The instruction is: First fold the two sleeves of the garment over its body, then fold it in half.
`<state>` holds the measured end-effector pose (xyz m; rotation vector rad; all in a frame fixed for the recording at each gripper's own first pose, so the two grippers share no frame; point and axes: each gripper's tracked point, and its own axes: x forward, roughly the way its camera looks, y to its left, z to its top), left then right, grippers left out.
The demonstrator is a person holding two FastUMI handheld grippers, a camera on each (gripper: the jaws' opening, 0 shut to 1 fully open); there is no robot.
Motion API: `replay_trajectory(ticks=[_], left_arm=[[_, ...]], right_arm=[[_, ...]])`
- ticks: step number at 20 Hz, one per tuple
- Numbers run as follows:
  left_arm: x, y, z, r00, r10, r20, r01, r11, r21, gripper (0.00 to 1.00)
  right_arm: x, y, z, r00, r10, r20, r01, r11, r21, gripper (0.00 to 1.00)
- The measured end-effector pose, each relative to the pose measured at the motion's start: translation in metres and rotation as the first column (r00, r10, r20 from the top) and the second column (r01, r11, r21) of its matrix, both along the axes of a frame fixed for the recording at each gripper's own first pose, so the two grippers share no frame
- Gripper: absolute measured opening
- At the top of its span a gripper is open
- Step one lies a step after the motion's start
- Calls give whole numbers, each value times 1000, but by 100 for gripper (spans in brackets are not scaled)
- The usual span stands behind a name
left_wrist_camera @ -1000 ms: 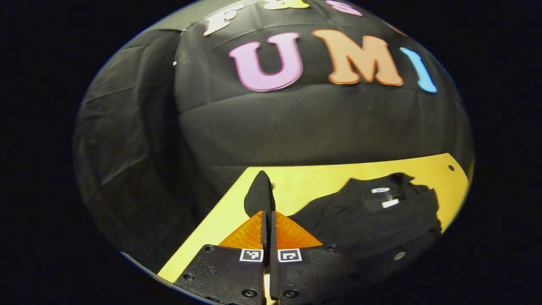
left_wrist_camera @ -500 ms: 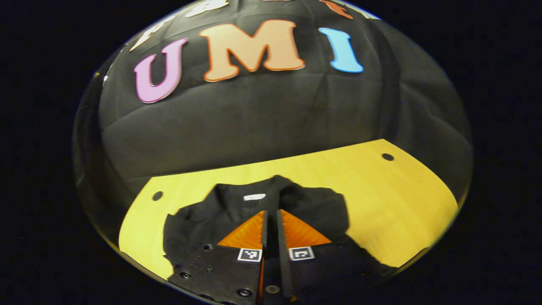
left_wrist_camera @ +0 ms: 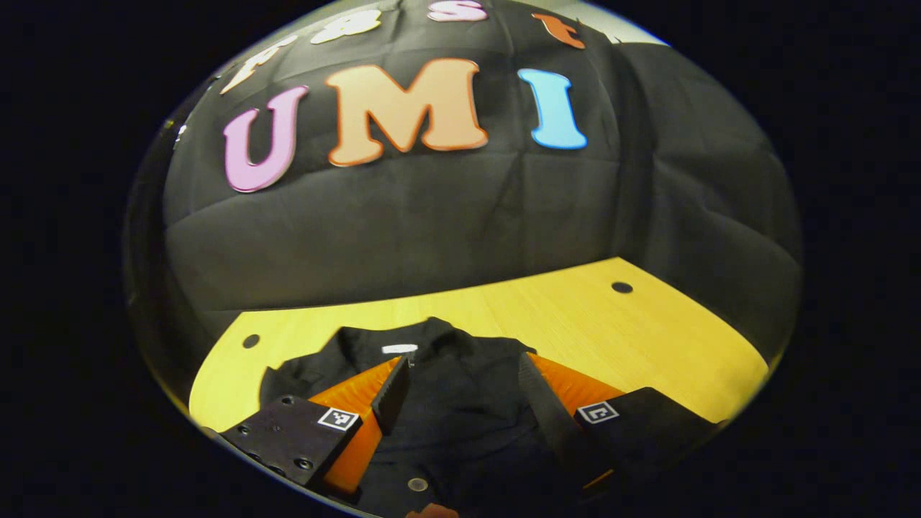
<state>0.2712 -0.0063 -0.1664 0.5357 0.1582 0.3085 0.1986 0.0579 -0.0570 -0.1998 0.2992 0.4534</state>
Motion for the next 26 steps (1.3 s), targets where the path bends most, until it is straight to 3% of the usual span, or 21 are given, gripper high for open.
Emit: replay_trajectory(ticks=[5,7,8,12,13,16,19,23,26], left_arm=[[-120,40,73,979,53,197,-57,998,17,94],[-171,56,70,975,74,208,-79,997,17,93],[-201,66,61,977,89,194,-94,995,16,93],[-295,107,-1,981,178,75,-181,983,29,93],[-316,113,-20,980,193,41,-194,981,24,93],[-371,139,-72,965,260,-46,-260,966,7,93],[-398,158,-109,942,318,-108,-323,946,-33,94],[-415,180,-146,901,389,-191,-410,908,-83,95],[-409,179,-141,906,393,-160,-411,906,-103,98]], right_arm=[[-55,28,-47,998,54,-40,-55,998,-25,97],[-82,33,-70,997,60,-43,-63,996,-56,93],[-95,33,-84,998,58,-38,-61,995,-77,98],[-142,11,-161,997,36,-66,-49,974,-219,98],[-150,-2,-182,996,-1,-89,-23,964,-264,93],[-174,-29,-241,982,-66,-179,-4,931,-365,98],[-178,-48,-274,967,-122,-223,19,909,-417,98],[-171,-58,-300,930,-190,-316,38,902,-429,99],[-172,-56,-307,919,-198,-341,49,915,-399,98]])
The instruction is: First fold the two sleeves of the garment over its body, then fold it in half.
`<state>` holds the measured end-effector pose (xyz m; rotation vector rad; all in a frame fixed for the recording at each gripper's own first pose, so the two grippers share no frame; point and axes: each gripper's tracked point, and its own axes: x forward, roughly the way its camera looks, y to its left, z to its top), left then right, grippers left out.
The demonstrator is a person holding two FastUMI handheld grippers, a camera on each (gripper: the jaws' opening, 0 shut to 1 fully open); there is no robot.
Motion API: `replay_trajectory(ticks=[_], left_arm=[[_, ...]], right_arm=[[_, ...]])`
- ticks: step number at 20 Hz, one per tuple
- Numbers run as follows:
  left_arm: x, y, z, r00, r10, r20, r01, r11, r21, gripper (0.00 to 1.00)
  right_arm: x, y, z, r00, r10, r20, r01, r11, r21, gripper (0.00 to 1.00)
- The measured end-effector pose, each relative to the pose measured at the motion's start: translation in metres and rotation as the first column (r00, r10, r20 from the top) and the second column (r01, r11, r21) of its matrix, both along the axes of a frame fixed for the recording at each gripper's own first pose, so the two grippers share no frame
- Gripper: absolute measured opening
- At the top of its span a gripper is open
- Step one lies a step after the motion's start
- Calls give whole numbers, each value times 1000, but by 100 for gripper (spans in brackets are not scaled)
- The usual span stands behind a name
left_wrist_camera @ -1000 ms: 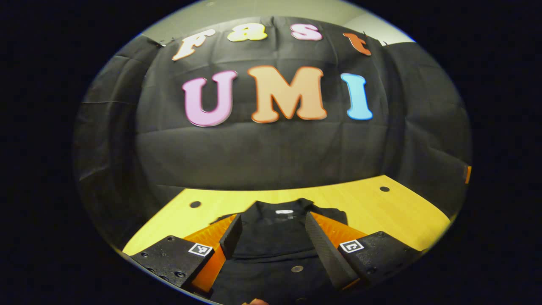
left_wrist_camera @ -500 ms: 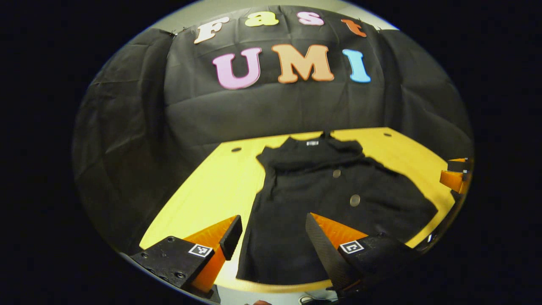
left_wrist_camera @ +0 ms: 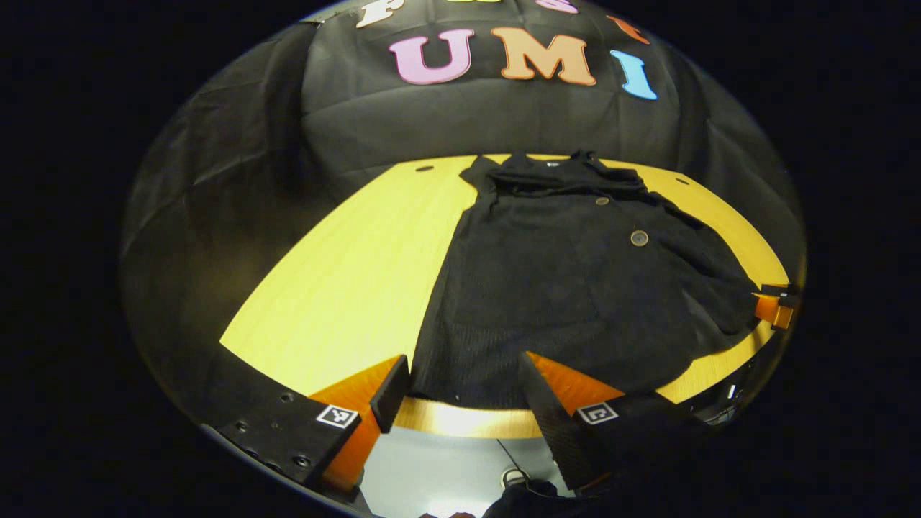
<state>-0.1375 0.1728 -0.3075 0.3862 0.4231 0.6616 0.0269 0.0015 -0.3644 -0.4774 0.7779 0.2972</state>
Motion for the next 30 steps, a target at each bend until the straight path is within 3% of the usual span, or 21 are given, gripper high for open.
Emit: replay_trajectory(ticks=[1,3,6,8,11,13,16,20,25,27,30], left_arm=[[6,-4,2,999,-9,35,9,1000,-8,100],[9,-6,-3,998,11,62,-9,999,-33,85],[15,-14,-10,999,-27,36,28,999,-28,70],[18,-16,-8,999,-27,31,28,999,-21,48],[26,-13,-5,1000,-9,10,9,1000,0,14],[31,-12,-1,1000,-10,4,10,999,-40,2],[44,-10,33,997,4,72,3,996,-90,0],[92,-14,97,989,-14,148,27,996,-84,0],[188,-16,171,981,-78,178,78,997,11,0],[233,-11,194,977,-92,192,87,996,37,0],[296,5,217,972,-85,221,82,996,22,0]], right_arm=[[-1,0,-1,1000,-1,4,1,1000,-2,98],[-6,8,-2,1000,26,-1,-26,1000,-3,98],[-11,24,-8,996,86,-16,-87,996,-21,63],[-12,30,-10,993,116,-31,-117,992,-37,37],[-12,33,-8,989,143,-44,-146,986,-76,14],[-9,41,0,985,164,-43,-167,983,-77,8],[11,64,31,978,208,-11,-208,977,-39,7],[69,122,82,962,269,43,-270,963,14,7],[170,198,131,946,306,104,-317,941,116,6],[213,222,134,944,311,109,-325,934,150,7],[270,242,123,936,336,101,-347,929,125,7]])
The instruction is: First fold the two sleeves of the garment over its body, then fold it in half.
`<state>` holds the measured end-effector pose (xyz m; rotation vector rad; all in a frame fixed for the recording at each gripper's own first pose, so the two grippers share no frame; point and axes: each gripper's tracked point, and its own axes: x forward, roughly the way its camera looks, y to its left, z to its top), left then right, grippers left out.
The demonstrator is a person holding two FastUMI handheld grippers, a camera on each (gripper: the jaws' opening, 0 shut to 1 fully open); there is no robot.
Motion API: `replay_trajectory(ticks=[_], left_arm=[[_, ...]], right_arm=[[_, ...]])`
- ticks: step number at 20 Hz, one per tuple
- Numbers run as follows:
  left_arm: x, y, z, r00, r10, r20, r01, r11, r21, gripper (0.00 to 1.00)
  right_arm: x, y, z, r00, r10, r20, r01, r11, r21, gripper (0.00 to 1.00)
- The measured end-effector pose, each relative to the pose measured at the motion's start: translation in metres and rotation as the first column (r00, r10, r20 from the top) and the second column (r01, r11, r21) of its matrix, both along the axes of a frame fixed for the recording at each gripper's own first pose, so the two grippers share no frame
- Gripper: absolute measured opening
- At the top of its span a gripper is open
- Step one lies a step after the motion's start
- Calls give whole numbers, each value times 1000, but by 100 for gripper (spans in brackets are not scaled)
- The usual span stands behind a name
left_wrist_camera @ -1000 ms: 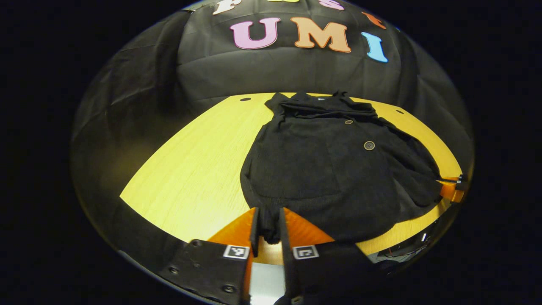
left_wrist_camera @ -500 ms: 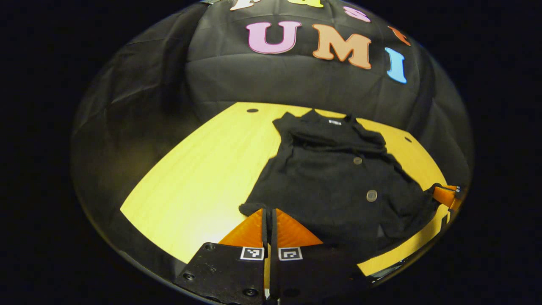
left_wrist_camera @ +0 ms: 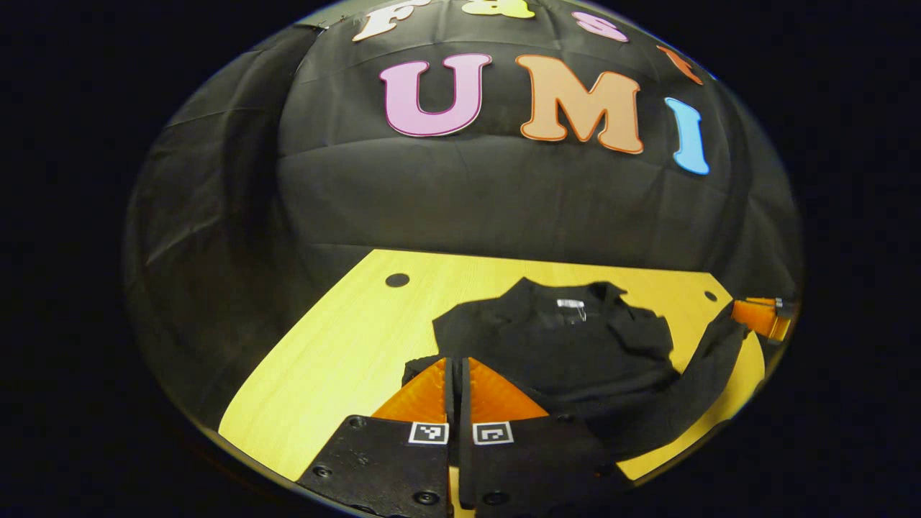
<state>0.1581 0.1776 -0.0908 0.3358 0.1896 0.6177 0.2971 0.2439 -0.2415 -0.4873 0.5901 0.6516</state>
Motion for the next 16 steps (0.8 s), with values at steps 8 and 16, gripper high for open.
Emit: replay_trajectory(ticks=[8,16], left_arm=[[130,77,12,998,67,-14,-67,998,4,0],[147,78,63,993,44,111,-60,987,147,94]], right_arm=[[135,46,-40,999,-36,-27,36,999,-19,6],[161,39,-28,996,-93,10,93,995,-21,82]])
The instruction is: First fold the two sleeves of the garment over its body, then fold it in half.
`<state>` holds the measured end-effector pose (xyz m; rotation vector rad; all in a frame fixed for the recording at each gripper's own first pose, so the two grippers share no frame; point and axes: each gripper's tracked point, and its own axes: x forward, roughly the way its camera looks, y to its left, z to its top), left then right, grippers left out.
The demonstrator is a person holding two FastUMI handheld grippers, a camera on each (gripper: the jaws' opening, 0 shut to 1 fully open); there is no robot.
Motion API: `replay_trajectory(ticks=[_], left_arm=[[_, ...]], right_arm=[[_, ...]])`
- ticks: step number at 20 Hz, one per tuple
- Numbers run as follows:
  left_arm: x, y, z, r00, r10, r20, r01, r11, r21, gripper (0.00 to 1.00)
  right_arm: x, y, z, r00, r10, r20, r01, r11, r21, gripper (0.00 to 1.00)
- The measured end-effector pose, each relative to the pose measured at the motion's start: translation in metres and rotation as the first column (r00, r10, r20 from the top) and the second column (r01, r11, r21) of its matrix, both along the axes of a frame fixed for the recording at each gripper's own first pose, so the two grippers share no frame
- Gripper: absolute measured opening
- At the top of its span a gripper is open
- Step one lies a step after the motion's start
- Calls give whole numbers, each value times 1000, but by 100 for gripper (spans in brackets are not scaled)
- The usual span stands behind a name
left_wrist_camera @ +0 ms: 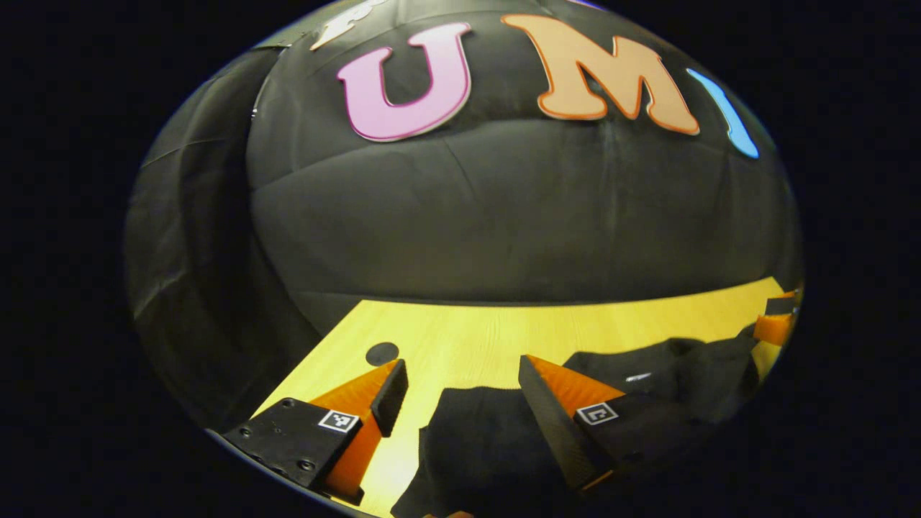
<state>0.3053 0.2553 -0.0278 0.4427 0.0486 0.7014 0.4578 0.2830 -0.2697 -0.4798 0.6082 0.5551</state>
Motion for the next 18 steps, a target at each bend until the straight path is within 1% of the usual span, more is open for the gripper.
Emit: replay_trajectory(ticks=[1,3,5,6,7,8,9,10,11,12,13,14,15,16,17,18], left_arm=[[-9,-8,13,999,-12,47,12,1000,0,94],[-35,-26,45,990,-32,138,30,999,14,94],[-60,-50,75,971,-100,218,97,995,26,94],[-72,-63,89,959,-138,248,132,990,40,94],[-85,-76,102,943,-179,280,167,984,66,94],[-101,-90,112,932,-214,292,196,976,92,99],[-120,-103,123,922,-246,300,216,968,130,99],[-143,-118,138,914,-275,300,235,958,161,94],[-163,-136,149,908,-299,293,254,950,181,97],[-180,-150,149,905,-325,276,280,941,189,94],[-197,-162,142,904,-345,252,304,934,189,92],[-220,-164,131,910,-339,239,299,936,186,93],[-242,-165,119,918,-322,231,284,941,183,92],[-262,-168,107,919,-318,234,280,943,182,92],[-279,-172,95,914,-320,250,286,944,166,92],[-292,-176,79,908,-331,257,305,942,136,92]], right_arm=[[-3,3,19,999,-9,34,8,1000,24,100],[-16,14,64,995,-14,104,3,994,110,100],[-44,28,117,981,-16,193,-28,975,220,99],[-64,31,143,969,-20,245,-46,964,262,99],[-84,33,165,955,-30,294,-58,957,286,99],[-111,31,184,940,-34,341,-73,952,297,99],[-139,32,201,921,-35,389,-92,949,303,99],[-168,35,216,897,-36,440,-112,945,306,99],[-198,37,228,866,-30,498,-144,941,307,99],[-228,35,236,841,-39,539,-151,941,304,96],[-255,35,236,825,-47,564,-152,942,301,94],[-280,36,230,817,-42,576,-159,943,294,98],[-304,36,222,814,-26,580,-170,944,282,95],[-329,36,212,813,4,583,-192,945,263,96],[-358,39,201,810,31,585,-214,945,247,97],[-374,34,193,812,52,582,-229,944,236,98]])
